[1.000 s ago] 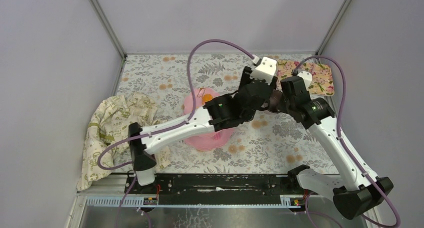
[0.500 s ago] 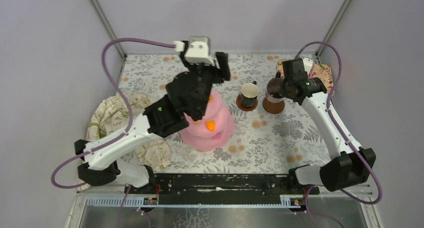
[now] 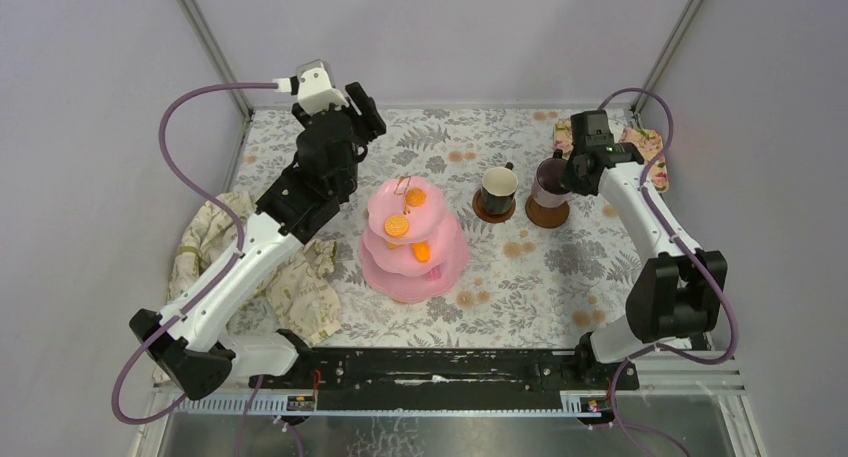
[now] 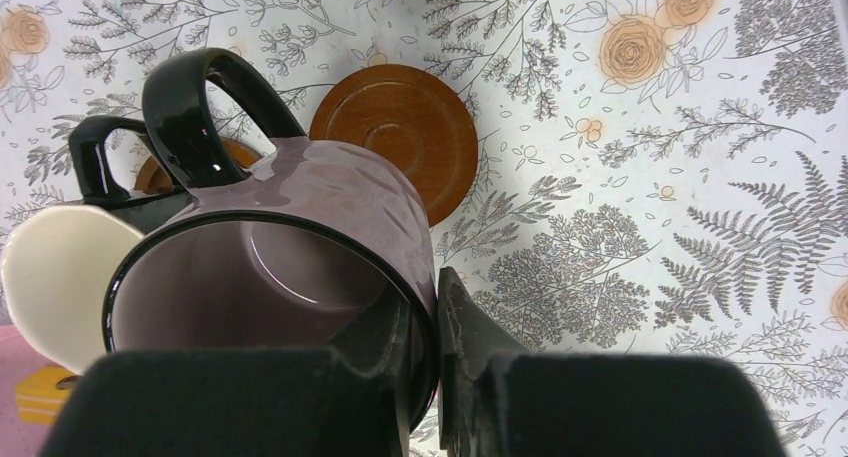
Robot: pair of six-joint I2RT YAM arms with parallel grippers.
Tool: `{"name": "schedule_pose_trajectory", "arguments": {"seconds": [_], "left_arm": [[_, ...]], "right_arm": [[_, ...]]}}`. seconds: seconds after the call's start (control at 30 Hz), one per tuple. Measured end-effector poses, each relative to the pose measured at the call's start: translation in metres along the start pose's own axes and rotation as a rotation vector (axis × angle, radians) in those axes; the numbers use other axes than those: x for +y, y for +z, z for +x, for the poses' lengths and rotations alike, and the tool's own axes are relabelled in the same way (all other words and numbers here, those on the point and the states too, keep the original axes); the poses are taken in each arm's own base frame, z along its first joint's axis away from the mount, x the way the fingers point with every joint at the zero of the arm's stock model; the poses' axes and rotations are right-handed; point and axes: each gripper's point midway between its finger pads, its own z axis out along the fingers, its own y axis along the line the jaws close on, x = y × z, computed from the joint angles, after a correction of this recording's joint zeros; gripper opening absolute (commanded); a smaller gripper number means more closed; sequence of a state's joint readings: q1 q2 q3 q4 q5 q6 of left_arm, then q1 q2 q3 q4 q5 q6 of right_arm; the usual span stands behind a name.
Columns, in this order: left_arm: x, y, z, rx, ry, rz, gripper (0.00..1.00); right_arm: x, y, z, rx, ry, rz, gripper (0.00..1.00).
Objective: Serve the afternoon tea
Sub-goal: Place the cup on the coaster.
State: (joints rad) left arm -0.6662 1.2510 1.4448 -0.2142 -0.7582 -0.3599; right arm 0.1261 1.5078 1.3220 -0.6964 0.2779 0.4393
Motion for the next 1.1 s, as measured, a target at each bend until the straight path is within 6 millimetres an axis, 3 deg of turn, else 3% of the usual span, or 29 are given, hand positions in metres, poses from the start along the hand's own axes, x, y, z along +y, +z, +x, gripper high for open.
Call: {"name": "schedule_pose_trajectory", "arguments": {"seconds": [0.17, 0.37, 1.1], "left_arm": [[0.021, 0.013, 0.049, 0.097, -0.010, -0.028, 0.71], [0.029, 0.014, 0.077, 0.150, -0.029, -0.037, 0.71], [0.058, 0.016, 0.097, 0.180, -0.051, -0.081, 0.70]], "right_arm": [[0.000, 0.015, 0.004, 0.037, 0.010, 0.007, 0.00], [-0.001, 0.032, 0.007, 0.067, 0.024, 0.016, 0.00], [-0.006, 0.073, 0.021, 0.136, 0.040, 0.063, 0.00]]}}
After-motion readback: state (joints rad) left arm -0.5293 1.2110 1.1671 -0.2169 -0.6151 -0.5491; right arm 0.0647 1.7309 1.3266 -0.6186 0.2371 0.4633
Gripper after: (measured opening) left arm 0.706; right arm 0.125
